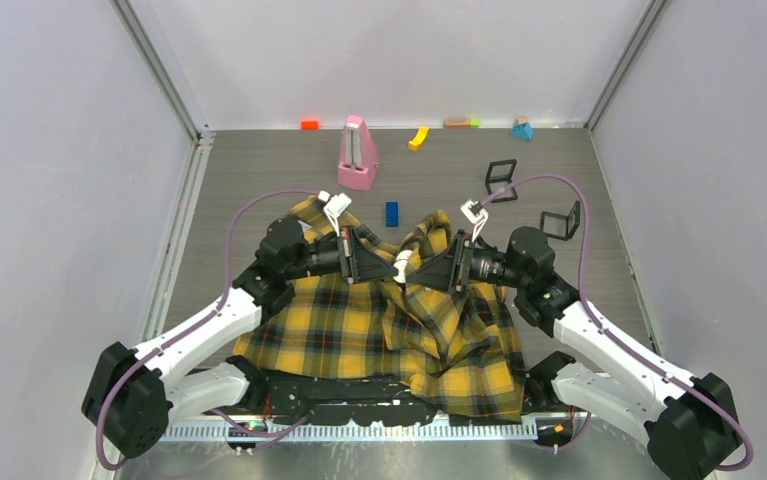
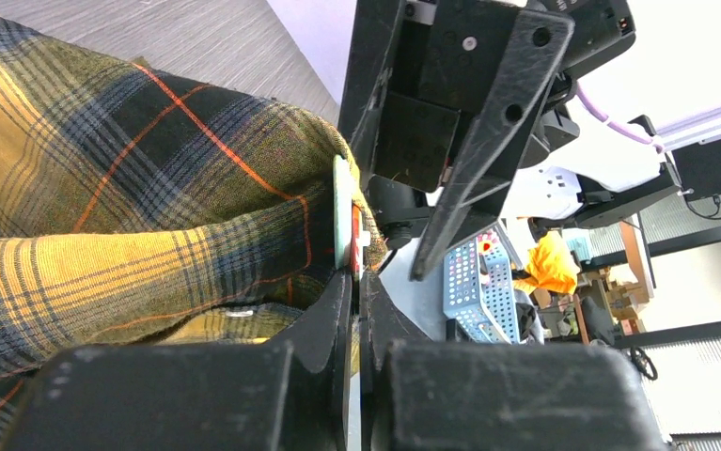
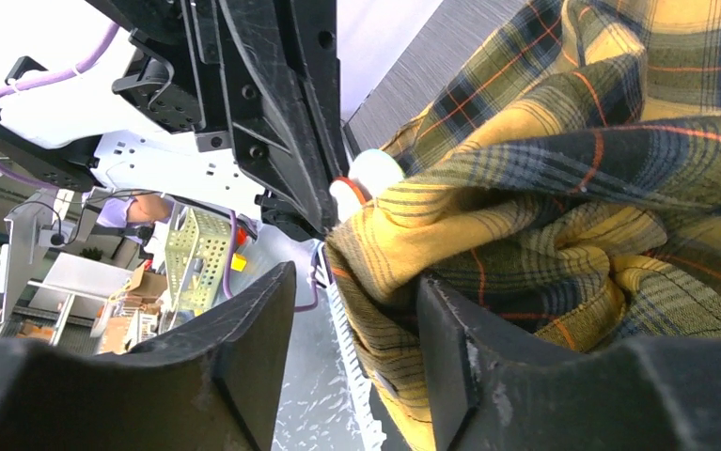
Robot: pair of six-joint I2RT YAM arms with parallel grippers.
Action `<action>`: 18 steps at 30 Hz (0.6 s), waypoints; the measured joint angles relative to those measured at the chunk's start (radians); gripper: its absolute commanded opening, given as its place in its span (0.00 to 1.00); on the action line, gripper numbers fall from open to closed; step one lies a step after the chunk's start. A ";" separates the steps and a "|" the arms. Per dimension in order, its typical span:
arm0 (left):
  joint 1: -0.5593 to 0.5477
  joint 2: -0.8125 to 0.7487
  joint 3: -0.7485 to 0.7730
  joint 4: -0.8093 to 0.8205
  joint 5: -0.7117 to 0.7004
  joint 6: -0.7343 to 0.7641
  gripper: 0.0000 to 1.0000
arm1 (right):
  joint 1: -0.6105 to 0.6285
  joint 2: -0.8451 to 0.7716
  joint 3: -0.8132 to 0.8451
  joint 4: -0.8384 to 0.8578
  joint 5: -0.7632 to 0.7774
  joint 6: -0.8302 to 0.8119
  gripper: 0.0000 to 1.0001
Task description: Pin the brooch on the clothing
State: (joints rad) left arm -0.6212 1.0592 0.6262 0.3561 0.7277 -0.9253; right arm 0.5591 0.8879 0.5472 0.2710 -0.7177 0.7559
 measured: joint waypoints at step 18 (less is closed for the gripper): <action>0.011 0.005 0.000 0.050 0.040 -0.015 0.00 | 0.000 0.064 -0.023 0.115 -0.011 0.051 0.30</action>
State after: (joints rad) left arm -0.6106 1.0637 0.6258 0.4065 0.7681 -0.9401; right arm 0.5591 0.9524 0.5247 0.3862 -0.7292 0.8066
